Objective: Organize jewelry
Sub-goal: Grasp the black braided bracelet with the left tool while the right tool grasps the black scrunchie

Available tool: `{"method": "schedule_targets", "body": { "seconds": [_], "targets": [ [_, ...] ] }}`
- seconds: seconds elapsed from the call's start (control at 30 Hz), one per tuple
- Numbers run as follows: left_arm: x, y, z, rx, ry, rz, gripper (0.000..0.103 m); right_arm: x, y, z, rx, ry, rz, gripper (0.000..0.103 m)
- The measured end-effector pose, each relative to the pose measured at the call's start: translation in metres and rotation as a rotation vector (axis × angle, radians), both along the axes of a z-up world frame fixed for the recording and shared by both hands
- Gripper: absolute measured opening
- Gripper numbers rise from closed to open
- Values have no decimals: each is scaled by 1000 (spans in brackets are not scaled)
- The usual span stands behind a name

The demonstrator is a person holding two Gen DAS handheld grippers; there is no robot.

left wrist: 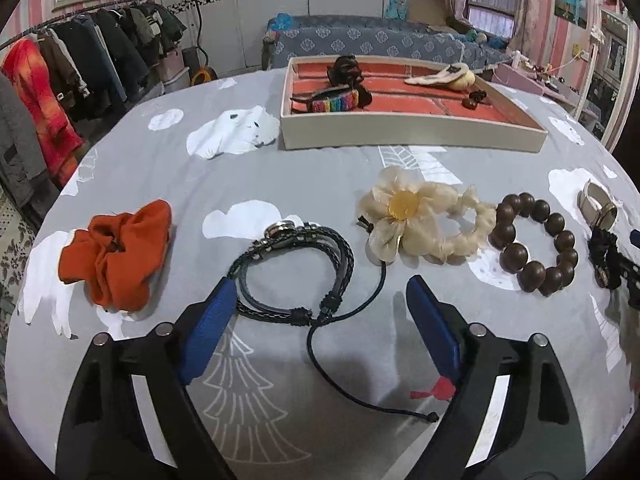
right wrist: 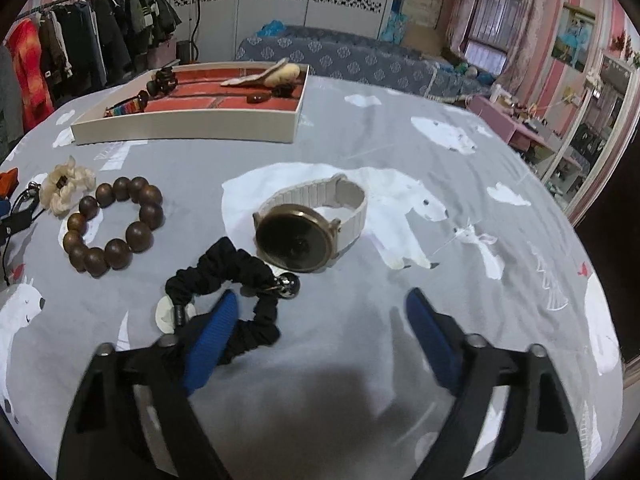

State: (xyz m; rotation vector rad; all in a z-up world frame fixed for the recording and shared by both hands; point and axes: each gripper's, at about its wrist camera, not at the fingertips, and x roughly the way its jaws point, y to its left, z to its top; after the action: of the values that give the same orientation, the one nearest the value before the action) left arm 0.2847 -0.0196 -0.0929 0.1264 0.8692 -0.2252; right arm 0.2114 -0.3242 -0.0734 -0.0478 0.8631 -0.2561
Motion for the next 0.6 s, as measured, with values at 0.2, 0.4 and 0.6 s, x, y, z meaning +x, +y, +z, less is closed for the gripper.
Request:
{"method": "schedule_targets", "body": {
  "seconds": [0.2,0.4,0.6],
  "targets": [
    [4,-2,-4,1,22,-6,78,7,2,-5,35,22,6,70],
    [6,-3,-6,3,28,-11,55,10,4,-5,51,20,24,53],
    [6,-4,-6,7,29,-10,49,10,5,-4,61,13,33,36]
  ]
}}
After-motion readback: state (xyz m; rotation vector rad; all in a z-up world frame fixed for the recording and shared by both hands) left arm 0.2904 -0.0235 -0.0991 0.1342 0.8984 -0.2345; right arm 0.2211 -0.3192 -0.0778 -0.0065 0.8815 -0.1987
